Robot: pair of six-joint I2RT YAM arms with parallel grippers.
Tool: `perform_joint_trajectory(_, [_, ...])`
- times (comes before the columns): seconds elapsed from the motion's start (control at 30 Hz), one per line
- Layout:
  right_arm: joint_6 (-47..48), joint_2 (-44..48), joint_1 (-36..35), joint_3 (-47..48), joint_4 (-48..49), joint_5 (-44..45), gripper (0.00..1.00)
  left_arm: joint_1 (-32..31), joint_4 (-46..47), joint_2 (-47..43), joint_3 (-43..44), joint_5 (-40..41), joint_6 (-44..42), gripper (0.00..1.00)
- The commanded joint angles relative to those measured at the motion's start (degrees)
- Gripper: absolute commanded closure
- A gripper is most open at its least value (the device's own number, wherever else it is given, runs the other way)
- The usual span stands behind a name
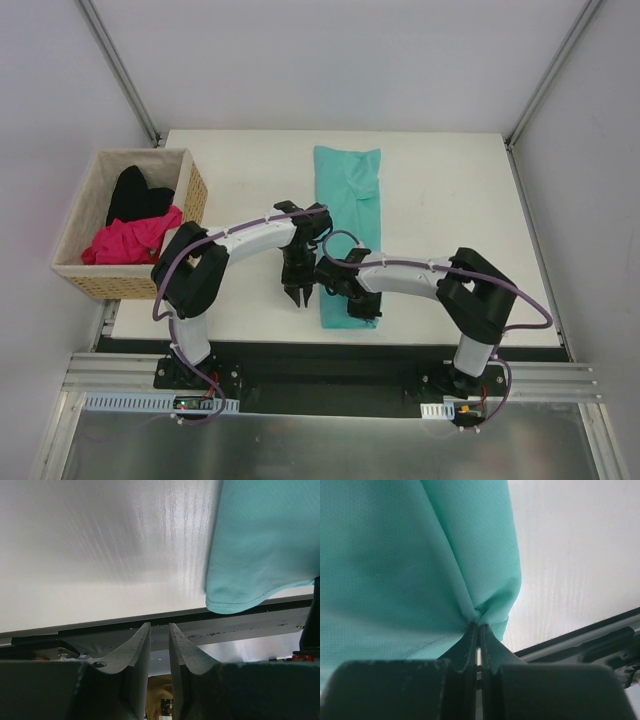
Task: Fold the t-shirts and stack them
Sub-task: Grab the bottom of the folded rectangular tshirt with both arms
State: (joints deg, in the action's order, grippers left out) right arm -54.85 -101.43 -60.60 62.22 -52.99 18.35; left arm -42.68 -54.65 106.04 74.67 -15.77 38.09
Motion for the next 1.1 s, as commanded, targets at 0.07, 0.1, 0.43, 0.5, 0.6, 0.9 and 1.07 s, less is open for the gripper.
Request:
perform_joint_trajectory(0.07, [1.1,-3.4,-2.1,4.8,3.2,-1.7,1.00,0.5,0.2,-2.6,-0.3,0.0,-0.1,0.79])
perform_joint_trajectory(0.1, [1.1,-3.6,-2.5,5.5,3.0,-1.6,0.99,0.6,0.6,-2.4,-0.3,-0.5,-0.2,0.79])
perform_joint_trajectory(0.43, [1.0,-3.1,-3.3,5.2,1.7,-1.5,1.00,0.6,3.6,3.6,-1.0,-4.5,-2.2,0.74])
perform_joint_trajectory(0.5, [0.9,-3.0,-3.3,5.1,1.5,-1.6,0.99,0.6,3.9,4.8,-1.5,-5.1,-2.6,0.73])
perform_joint_trajectory(0.6, [0.9,-3.1,-3.3,5.1,1.4,-1.6,1.00,0.4,4.4,6.0,-1.8,-5.8,-3.3,0.73])
perform_joint_trajectory(0.9, [1.4,-3.9,-3.3,6.0,1.3,-1.6,1.00,0.2,5.0,7.1,-1.2,-7.3,-4.2,0.72])
perform_joint_trajectory(1.07, [2.0,-4.0,-3.2,6.5,1.1,-1.6,1.00,0.0,4.9,5.3,-1.5,-8.4,-2.9,0.71])
